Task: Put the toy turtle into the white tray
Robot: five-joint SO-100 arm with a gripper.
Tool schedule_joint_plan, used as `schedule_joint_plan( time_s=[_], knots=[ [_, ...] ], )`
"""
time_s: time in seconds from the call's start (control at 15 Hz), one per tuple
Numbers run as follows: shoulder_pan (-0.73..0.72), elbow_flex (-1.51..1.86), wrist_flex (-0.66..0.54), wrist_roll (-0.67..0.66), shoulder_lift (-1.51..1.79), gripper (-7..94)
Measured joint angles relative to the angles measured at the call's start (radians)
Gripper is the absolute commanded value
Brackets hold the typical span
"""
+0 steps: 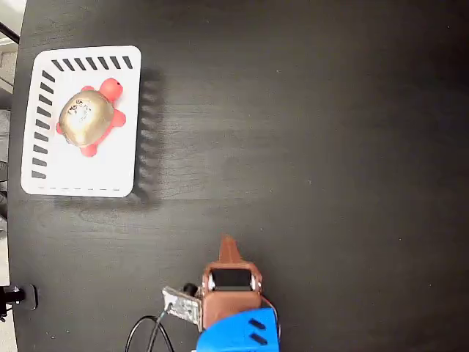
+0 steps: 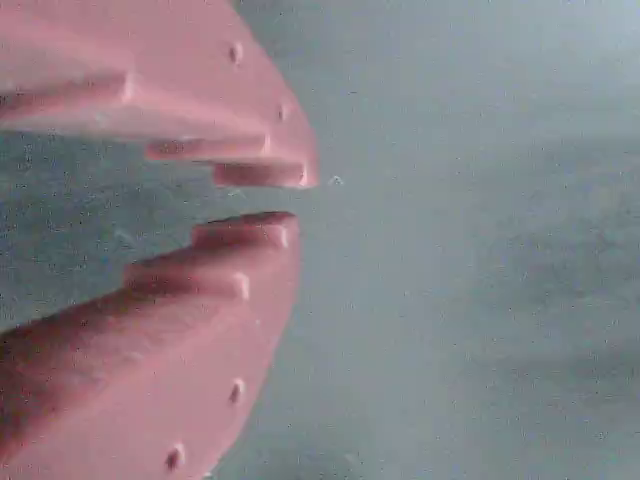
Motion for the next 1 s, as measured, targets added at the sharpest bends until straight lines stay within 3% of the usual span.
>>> schedule_joint_plan(
  time_s=[0.2, 1.0],
  knots=[
    [-0.011, 0.0, 0.098, 0.018, 0.029, 0],
    [0.032, 0.014, 0.104, 0.023, 0.031, 0]
  ],
)
